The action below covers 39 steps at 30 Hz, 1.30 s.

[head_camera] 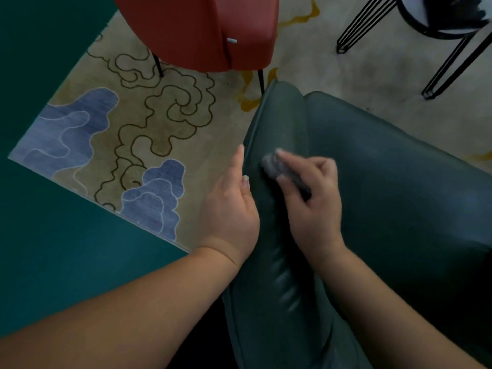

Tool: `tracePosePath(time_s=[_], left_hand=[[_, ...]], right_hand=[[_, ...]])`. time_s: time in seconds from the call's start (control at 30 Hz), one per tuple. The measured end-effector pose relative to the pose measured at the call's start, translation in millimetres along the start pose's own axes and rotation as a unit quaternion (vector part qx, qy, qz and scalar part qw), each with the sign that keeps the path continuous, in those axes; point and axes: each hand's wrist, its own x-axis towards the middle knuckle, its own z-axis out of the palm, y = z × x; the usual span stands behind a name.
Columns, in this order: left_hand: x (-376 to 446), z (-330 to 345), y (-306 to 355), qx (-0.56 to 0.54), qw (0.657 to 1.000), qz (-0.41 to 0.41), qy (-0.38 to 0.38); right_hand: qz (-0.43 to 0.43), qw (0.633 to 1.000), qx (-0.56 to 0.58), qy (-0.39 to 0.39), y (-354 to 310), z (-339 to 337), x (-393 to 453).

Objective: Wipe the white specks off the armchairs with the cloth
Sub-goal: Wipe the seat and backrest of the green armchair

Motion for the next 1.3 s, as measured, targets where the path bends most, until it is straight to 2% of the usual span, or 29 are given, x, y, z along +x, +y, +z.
tracePosePath(time_s=[0.03, 0.1, 0.2, 0.3, 0.33, 0.47, 0.53, 0.67, 0.8, 1.0, 1.1, 1.3], left_hand=[[-0.1, -0.1, 0.2, -0.002, 1.0, -0.002, 0.002], [-0.4, -0.6, 0.2, -0.002, 1.0, -0.008, 0.003], [-0.3, -0.8, 0.5, -0.006, 1.0, -0.021, -0.001], [-0.4, -0.6, 1.4, -0.019, 0.999, -0.029, 0.0], [-0.4, -0.3, 1.2, -0.02, 0.999, -0.028, 0.001], [0.0, 0.7, -0.2, -0.015, 1.0, -0.022, 0.009], [0.3, 1.0, -0.2, -0.014, 1.0, -0.02, 0.012], [0.3, 0.6, -0.5, -0.008, 1.0, -0.013, 0.014], [-0.5, 0.9, -1.5, 0.004, 1.0, -0.02, 0.007], [-0.5, 0.8, -0.8, 0.011, 1.0, -0.008, 0.014], [-0.9, 0.4, 0.4, 0.01, 1.0, -0.014, 0.013], [-1.3, -0.5, 1.7, 0.006, 1.0, -0.028, 0.005]], right_hand=[[-0.025, 1.0, -0.008, -0.016, 1.4, -4.5, -13.1], [-0.02, 0.999, -0.006, -0.026, 5.6, -10.7, -27.7], [0.038, 0.999, -0.014, 0.017, 7.5, -3.1, -6.5], [0.119, 0.991, 0.03, 0.057, 6.1, 6.7, 29.2], [0.116, 0.991, 0.031, 0.053, 5.0, 6.6, 28.8], [-0.01, 1.0, -0.008, -0.017, -0.7, -7.8, -24.6], [-0.036, 0.999, -0.011, -0.034, -0.6, -12.1, -40.0], [-0.017, 0.999, -0.035, 0.017, 1.6, 1.0, -5.3], [0.097, 0.992, 0.048, 0.072, 2.7, 14.3, 41.8], [-0.015, 1.0, -0.023, 0.012, -0.6, 3.8, -4.4], [0.019, 0.999, -0.008, 0.033, -0.5, 8.9, 17.7], [0.156, 0.98, 0.072, 0.1, 12.5, 21.9, 98.8]])
